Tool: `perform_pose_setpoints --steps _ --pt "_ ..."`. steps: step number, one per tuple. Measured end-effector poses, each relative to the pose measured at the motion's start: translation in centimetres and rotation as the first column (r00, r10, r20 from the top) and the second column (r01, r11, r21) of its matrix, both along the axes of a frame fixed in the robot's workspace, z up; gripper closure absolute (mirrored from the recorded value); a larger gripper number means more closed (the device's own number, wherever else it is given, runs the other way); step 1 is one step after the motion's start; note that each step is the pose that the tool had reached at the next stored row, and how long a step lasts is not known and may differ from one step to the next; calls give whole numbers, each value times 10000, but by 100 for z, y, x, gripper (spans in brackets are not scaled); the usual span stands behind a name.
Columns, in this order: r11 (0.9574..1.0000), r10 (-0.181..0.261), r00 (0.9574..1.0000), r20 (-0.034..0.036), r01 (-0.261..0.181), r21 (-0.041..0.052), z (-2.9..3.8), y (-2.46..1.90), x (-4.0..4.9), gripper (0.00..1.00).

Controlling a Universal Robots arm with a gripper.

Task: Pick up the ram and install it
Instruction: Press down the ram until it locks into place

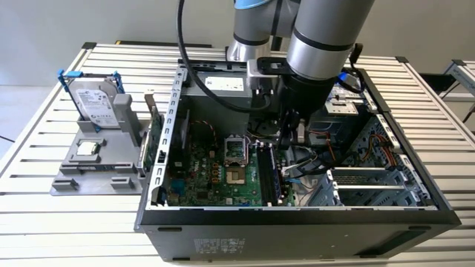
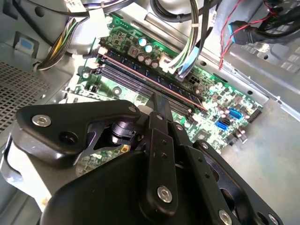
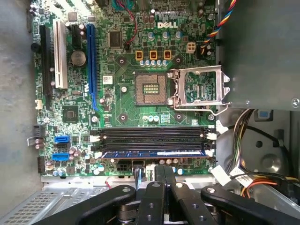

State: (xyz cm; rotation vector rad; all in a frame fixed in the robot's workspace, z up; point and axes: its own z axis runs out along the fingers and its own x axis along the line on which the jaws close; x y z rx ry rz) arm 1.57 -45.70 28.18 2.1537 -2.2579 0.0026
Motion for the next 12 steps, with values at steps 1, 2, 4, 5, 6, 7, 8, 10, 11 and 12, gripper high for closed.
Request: perform_pose_setpoints --steps 1,2,4,5,6,7,8,10,11,12 --pt "10000 0 10000 0 0 0 15 0 0 100" --pt "10000 0 10000 1 0 2 29 0 0 100" --pt "10000 0 10000 0 0 1 51 0 0 100" --pt "10000 0 10000 0 0 1 60 0 0 100" --pt "10000 0 10000 0 0 1 68 0 0 100" --pt "10000 0 10000 0 0 0 76 0 0 100" --pt "10000 0 10000 0 0 -1 85 0 0 100" --pt "10000 0 10000 1 0 1 99 0 0 100" --pt "10000 0 10000 0 0 1 107 0 0 100" --pt "10000 0 10000 0 0 1 117 0 0 100"
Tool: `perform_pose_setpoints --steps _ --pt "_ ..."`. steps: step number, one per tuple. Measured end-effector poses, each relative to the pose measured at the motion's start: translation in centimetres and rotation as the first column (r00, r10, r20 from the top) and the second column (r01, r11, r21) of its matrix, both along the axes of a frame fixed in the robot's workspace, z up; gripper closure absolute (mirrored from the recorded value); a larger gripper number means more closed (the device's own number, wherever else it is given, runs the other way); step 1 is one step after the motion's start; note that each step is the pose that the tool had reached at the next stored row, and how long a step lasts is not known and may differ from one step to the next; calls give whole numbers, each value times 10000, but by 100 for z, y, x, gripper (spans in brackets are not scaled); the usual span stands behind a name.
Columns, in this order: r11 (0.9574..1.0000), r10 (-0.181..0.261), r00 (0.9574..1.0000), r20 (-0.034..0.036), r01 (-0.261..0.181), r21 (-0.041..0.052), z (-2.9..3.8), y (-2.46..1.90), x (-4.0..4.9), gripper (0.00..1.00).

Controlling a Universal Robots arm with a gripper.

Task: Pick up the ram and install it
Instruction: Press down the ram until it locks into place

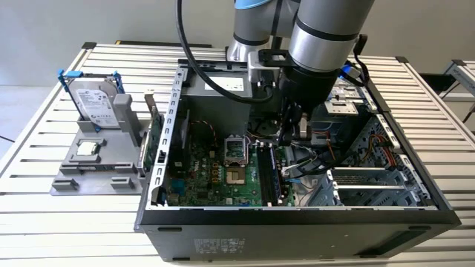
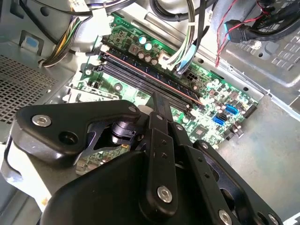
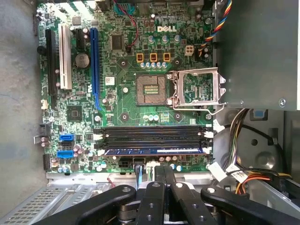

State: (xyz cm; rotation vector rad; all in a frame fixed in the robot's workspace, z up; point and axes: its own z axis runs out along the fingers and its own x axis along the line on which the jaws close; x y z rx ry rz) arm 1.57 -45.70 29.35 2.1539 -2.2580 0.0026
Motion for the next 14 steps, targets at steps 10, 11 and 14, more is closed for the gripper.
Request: perform_pose_setpoints --steps 10,11,14 --pt "10000 0 10000 1 0 3 54 0 0 100" --pt "10000 0 10000 0 0 0 58 0 0 100" --pt "10000 0 10000 0 0 0 59 0 0 100"
